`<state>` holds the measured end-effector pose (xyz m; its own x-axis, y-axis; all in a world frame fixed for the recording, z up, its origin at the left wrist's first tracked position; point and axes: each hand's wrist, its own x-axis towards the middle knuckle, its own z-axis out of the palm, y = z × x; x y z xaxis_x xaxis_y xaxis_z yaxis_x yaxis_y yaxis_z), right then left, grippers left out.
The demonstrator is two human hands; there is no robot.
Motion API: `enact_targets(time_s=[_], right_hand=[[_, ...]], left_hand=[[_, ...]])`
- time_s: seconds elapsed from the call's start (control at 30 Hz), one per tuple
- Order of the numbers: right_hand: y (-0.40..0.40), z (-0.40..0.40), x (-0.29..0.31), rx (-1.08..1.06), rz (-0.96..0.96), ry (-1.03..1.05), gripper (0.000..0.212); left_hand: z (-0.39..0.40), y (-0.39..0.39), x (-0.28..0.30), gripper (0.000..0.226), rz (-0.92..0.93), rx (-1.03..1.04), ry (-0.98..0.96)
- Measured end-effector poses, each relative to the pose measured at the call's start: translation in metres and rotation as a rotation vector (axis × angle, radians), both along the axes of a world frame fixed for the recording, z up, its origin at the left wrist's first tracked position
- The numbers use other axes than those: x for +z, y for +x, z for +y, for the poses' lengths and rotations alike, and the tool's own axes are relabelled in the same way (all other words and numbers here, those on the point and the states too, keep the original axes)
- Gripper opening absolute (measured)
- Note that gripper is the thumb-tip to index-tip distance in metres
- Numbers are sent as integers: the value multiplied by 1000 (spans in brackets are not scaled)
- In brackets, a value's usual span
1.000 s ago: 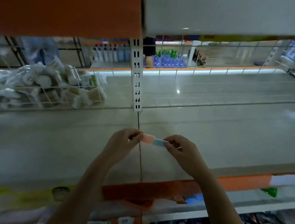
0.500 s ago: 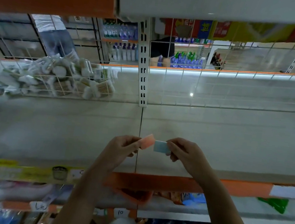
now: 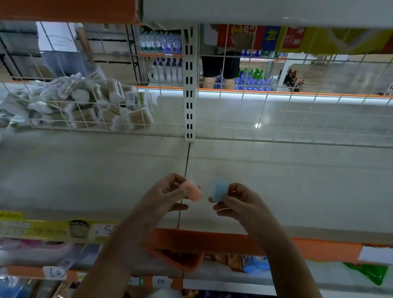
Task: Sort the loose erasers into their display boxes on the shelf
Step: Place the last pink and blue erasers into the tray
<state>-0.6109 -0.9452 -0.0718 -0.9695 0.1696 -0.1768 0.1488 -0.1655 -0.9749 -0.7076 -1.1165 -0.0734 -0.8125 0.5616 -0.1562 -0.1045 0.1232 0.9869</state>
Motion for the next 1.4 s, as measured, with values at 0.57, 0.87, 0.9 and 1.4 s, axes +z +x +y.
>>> enact_targets(time_s=[0.57,0.87,0.9,1.4], right_hand=[[0,-3,-4,-26,3,95,21],[4,-1,2,13,92,186,47],[4,-2,4,21,104,225,46],[-43,-89,11,124,188,145,37]], left_hand=[[5,3,-10,17,102,-101,-159],[1,2,-7,19,167,-69,-141],[0,2,-6,19,166,-61,-137],[-108,-2,8,31,216,145,-74]])
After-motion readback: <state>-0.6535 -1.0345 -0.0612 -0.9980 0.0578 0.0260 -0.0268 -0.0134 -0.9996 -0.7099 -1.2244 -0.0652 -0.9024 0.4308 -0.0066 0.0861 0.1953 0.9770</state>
